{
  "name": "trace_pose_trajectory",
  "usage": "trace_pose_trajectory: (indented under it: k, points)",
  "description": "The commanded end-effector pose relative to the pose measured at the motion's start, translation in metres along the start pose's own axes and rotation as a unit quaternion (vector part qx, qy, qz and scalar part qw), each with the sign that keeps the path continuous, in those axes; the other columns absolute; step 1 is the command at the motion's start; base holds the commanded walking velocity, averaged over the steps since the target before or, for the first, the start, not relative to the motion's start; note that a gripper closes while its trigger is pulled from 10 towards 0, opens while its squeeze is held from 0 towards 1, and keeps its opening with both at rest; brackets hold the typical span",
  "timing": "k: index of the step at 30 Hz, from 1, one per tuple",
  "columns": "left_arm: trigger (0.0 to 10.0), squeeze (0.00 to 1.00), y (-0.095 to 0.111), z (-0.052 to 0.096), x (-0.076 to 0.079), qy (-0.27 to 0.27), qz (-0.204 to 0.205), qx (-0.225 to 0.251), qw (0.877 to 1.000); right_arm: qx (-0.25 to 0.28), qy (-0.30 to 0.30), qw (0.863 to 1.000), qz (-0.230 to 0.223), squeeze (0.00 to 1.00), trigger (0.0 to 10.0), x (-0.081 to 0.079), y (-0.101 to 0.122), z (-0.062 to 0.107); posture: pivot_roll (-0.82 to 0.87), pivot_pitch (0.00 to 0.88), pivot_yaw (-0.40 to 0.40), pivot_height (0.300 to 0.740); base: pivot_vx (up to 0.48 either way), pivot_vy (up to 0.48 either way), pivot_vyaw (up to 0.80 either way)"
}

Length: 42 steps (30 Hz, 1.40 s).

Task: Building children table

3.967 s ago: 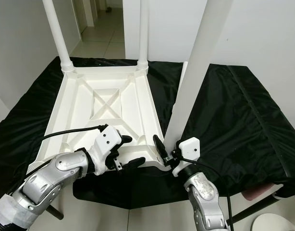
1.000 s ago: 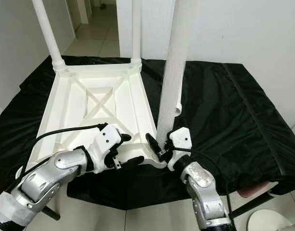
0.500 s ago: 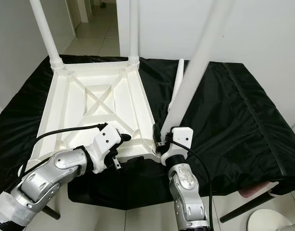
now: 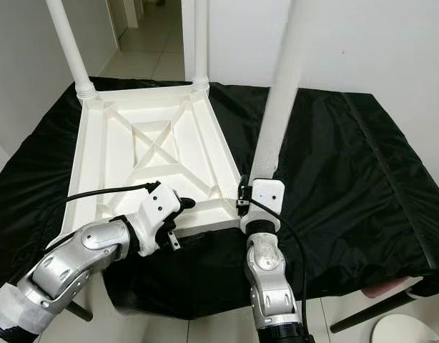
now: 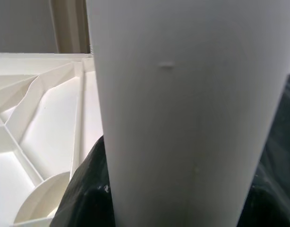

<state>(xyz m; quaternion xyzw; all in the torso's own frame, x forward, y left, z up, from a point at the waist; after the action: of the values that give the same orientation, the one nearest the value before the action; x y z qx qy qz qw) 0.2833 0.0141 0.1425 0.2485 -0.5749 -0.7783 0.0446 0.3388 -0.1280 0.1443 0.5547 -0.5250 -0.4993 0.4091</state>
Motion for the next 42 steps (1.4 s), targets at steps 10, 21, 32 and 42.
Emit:
trace_pose_trajectory:
  k: [10,21,32,42]
  points:
    - [10.0,0.0,0.001,0.0,0.013,-0.055,-0.003,0.009,0.998,-0.073,-0.063,0.995,-0.021,0.0,10.0,0.029,-0.038,0.015,0.02,0.058,-0.004,0.74,0.0,0.0,0.0]
    - [10.0,0.0,0.002,-0.001,0.012,-0.056,-0.003,0.012,0.998,-0.087,-0.088,0.991,-0.046,0.0,10.0,0.034,-0.046,0.018,0.02,0.056,-0.003,0.74,0.0,0.0,0.0]
    - [10.0,0.0,0.003,-0.002,0.013,-0.056,-0.002,0.012,0.998,-0.092,-0.15,0.982,-0.068,0.0,10.0,0.049,-0.05,0.024,0.02,0.06,-0.009,0.74,0.0,0.0,0.0]
    - [10.0,0.0,0.003,-0.003,0.014,-0.055,0.0,0.013,0.998,-0.094,-0.255,0.961,-0.046,0.0,10.0,0.092,-0.053,0.036,0.02,0.056,-0.013,0.74,0.0,0.0,0.0]
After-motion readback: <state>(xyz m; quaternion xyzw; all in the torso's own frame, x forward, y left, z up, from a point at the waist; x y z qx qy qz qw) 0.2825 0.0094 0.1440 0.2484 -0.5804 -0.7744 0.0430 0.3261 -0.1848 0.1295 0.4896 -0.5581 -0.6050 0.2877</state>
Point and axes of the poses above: a point about 5 cm out from each wrist's last joint towards the gripper, its own z axis pointing back from the gripper into the wrist, its own y axis along the axis of the wrist's last joint, x = y × z, the point moved 6 cm from there along -z, pointing out of the wrist towards the gripper, and after that the axes turned 11 degrees about -z, right-handed, at the moved point
